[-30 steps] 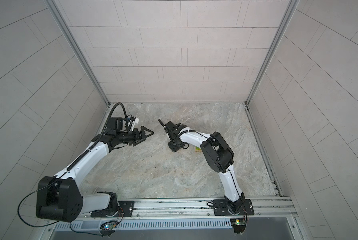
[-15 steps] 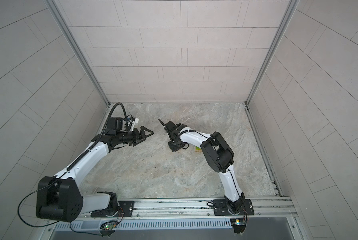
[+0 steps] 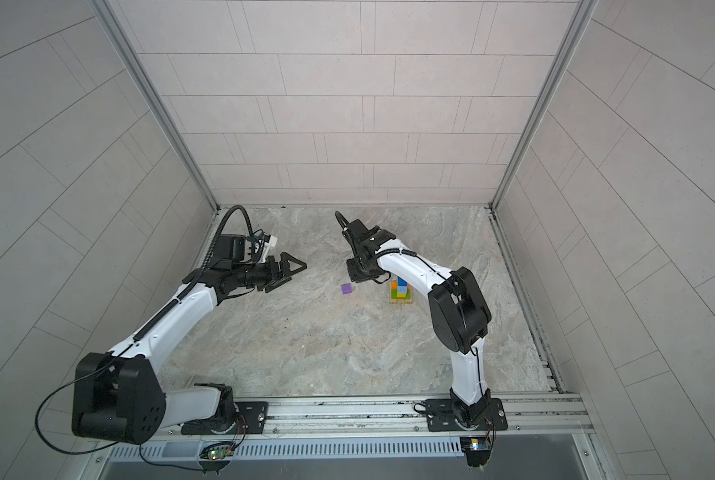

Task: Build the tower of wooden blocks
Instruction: 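Lift the red cube with the right gripper and carry it over the tower, then lower the red cube onto the blue cube with the right gripper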

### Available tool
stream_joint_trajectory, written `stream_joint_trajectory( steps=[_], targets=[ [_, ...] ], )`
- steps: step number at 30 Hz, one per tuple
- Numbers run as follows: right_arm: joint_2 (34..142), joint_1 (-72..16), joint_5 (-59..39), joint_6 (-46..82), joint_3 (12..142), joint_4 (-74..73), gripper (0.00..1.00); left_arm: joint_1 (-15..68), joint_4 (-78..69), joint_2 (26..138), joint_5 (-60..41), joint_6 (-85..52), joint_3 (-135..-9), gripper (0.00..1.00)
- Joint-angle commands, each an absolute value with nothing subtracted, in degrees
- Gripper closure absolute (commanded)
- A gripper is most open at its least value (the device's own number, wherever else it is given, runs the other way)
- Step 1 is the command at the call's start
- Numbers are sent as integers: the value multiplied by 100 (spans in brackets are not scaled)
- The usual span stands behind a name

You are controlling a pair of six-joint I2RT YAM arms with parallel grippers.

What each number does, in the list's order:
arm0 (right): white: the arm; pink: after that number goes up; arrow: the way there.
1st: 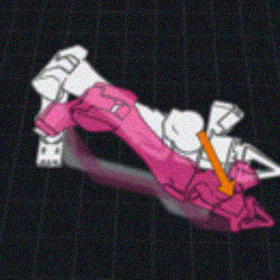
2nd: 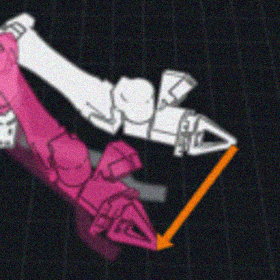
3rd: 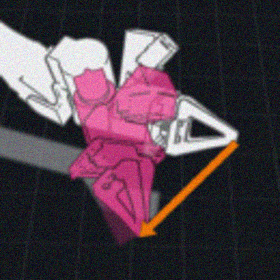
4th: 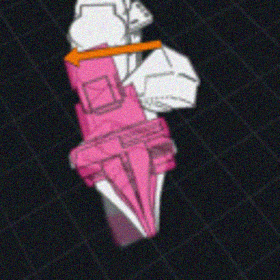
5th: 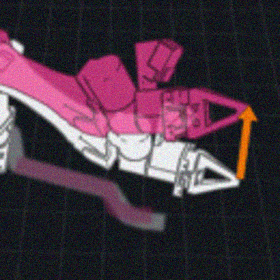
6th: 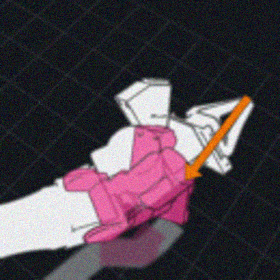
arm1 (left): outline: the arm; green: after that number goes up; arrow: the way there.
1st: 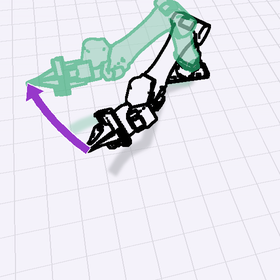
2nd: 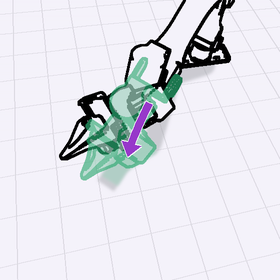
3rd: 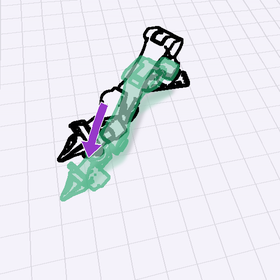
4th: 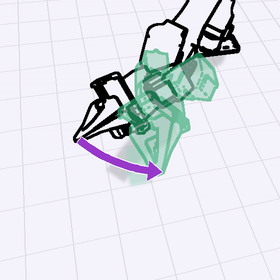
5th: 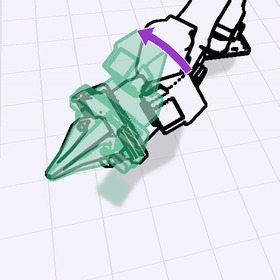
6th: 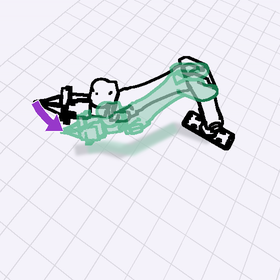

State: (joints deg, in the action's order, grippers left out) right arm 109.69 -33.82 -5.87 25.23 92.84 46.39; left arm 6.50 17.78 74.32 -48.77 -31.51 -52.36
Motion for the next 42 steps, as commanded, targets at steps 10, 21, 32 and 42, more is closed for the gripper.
stream_joint_trajectory(
  steps=[10,21,32,42],
  targets=[
    [10200,-3055,-73,3250,9558,5592,74,627,1723,7310,-4944,-3138,-5222,0],
    [9585,-2798,138,3325,9015,5638,74,630,1694,7290,-4966,-3162,-5220,0],
    [9360,-2602,337,3211,8684,5726,74,629,1696,7277,-4952,-3159,-5213,0],
    [9471,-2544,630,3121,8530,5767,74,629,1696,7321,-4957,-3156,-5207,0]
  ],
)
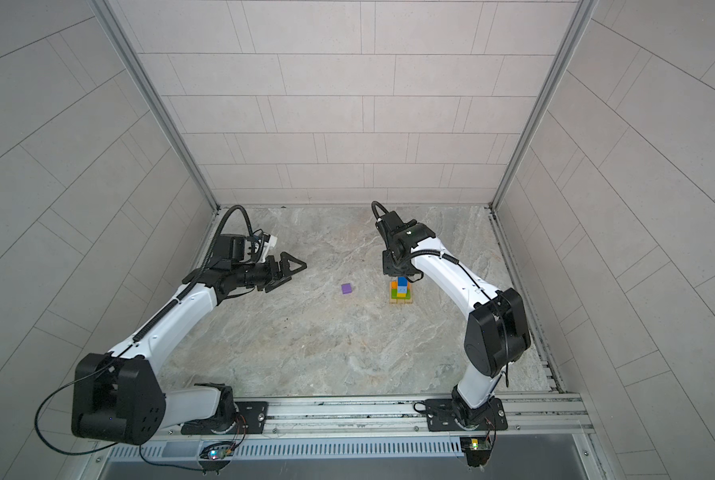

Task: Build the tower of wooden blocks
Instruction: 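Lower the red cube onto the blue cube with the right gripper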

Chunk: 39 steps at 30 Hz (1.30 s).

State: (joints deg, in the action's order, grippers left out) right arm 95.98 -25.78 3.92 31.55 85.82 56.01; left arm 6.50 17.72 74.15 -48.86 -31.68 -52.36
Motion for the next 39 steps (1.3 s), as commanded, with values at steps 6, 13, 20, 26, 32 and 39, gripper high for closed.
stream_joint_trajectory(
  steps=[6,13,20,26,32,39],
  targets=[
    [9530,-2498,611,3103,8484,5723,74,627,1706,7300,-4957,-3155,-5204,0],
    [9501,-2391,353,3111,8300,5540,74,624,1710,7296,-4957,-3158,-5203,0],
    [9414,-2299,225,3103,8069,5341,74,625,1698,7312,-4948,-3164,-5210,1],
    [9426,-2215,27,3125,7902,5101,74,631,1701,7330,-4948,-3159,-5204,0],
    [9457,-2180,-26,3094,7884,5034,74,627,1690,7330,-4944,-3162,-5205,0],
    [9466,-2158,-60,3085,7884,5001,74,629,1687,7333,-4953,-3164,-5204,0]
  ],
)
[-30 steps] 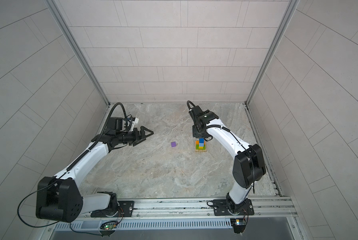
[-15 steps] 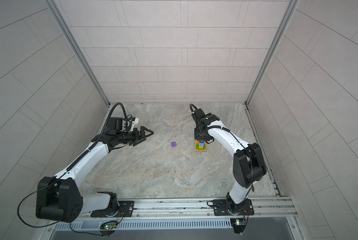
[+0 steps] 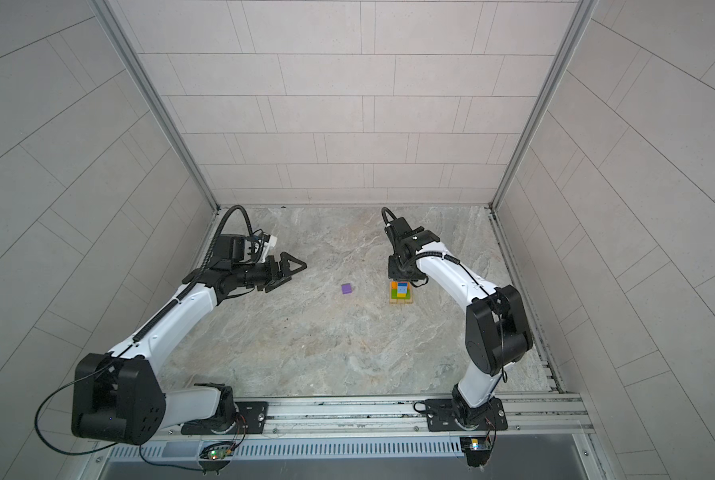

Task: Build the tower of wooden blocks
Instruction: 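Lower the red cube onto the blue cube with the right gripper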

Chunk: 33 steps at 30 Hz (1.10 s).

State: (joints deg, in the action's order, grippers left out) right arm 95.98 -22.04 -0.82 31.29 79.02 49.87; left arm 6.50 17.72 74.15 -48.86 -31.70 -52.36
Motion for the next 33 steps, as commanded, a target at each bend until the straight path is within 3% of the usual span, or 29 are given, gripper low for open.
stream_joint_trajectory(
  steps=[1,33],
  targets=[
    [9461,-2160,-53,3086,7875,5007,74,626,1687,7338,-4949,-3164,-5204,0],
    [9463,-2118,-53,3085,7754,4863,74,626,1688,7332,-4943,-3164,-5201,0]
  ],
)
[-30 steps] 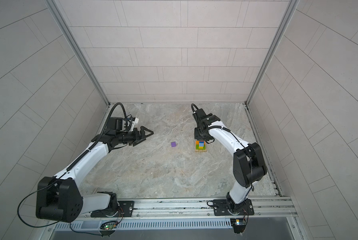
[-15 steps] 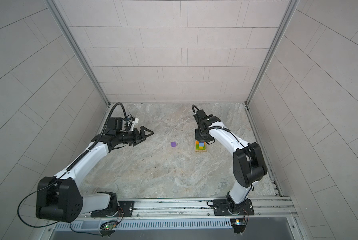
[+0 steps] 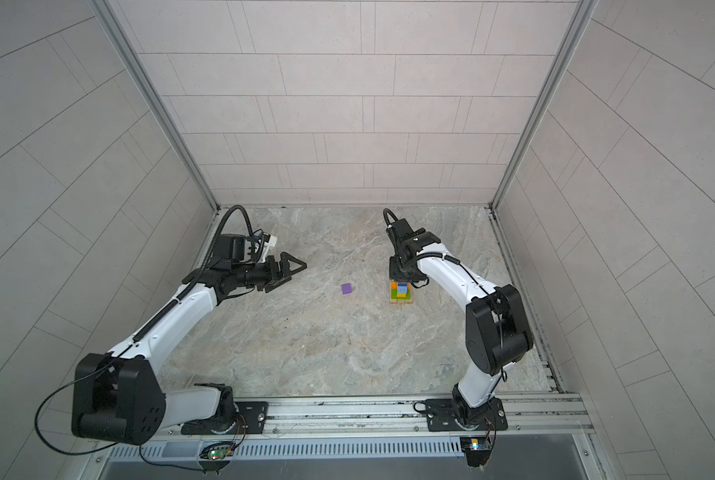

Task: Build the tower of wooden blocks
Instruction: 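Lower the red cube onto the blue cube with the right gripper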

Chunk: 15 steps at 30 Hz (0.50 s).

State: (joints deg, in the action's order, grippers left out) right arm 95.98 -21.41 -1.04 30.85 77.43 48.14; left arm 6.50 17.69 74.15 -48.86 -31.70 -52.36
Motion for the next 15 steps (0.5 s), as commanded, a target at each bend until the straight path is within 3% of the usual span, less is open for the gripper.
stream_joint_trajectory(
  steps=[1,15],
  targets=[
    [9473,-2116,-53,3085,7752,4861,74,627,1688,7336,-4940,-3164,-5203,1],
    [9502,-2101,-61,3067,7690,4861,74,631,1686,7338,-4939,-3164,-5195,0]
  ],
)
